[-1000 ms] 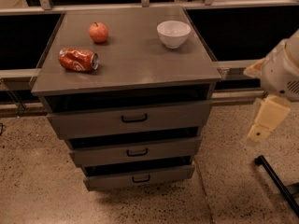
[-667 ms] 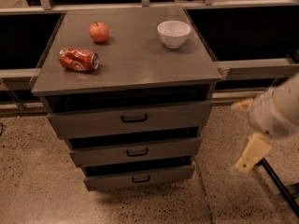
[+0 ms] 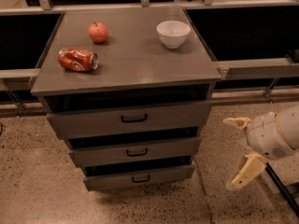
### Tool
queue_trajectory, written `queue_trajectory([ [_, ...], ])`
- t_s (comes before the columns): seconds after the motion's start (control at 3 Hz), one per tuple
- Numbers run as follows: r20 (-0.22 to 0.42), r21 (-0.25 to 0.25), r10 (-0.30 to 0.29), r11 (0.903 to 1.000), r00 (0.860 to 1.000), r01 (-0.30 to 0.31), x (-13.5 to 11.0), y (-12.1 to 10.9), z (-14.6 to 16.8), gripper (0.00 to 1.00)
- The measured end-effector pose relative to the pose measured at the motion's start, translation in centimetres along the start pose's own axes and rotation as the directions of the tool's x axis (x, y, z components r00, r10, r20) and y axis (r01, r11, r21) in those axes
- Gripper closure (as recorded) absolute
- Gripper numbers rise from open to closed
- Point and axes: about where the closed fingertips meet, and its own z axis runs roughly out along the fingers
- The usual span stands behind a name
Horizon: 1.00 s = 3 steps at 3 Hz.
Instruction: Open bottom drawer
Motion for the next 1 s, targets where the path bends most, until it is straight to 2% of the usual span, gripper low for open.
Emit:
queue_trajectory([
  [0.33, 0.029, 0.004, 0.010, 0.9999, 1.000, -0.010, 1.1, 0.8, 3.4, 0.00],
  [0.67, 0.017, 0.036, -0.021, 0.9992, 1.000, 0.021, 3.3, 0.8, 9.1, 0.00],
  [1.0, 0.072, 0.070, 0.007, 0.9974, 0.997, -0.012, 7.2, -0.4, 11.8, 0.00],
])
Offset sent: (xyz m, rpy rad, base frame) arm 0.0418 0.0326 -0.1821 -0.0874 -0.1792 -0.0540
